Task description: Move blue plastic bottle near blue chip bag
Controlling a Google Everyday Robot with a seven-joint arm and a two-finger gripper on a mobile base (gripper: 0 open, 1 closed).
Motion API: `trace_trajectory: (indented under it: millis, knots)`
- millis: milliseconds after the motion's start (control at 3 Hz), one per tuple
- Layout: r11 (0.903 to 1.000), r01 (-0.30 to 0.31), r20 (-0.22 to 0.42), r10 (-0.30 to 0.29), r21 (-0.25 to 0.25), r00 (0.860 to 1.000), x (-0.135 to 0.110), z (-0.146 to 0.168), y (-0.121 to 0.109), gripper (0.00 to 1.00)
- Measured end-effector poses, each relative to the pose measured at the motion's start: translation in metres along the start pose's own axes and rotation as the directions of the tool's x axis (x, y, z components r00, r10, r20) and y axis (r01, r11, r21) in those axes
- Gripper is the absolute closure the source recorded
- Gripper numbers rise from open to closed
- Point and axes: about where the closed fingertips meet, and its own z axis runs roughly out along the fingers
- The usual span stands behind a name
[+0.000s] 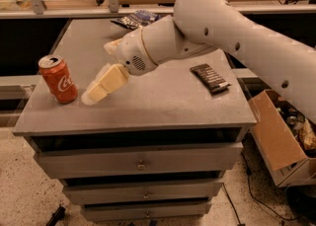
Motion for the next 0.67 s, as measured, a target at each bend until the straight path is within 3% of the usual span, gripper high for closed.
trace_trajectory:
  millis: [333, 667]
  knots:
    - [0.9960, -0.006, -0.043, 0.009, 0.089, 0.999, 0.0034, 0.0115, 0.0066, 0.00]
    - [0.9830, -0.055, -0.039, 0.063, 0.175, 0.997, 0.0022, 0.0205, 0.0029, 0.00]
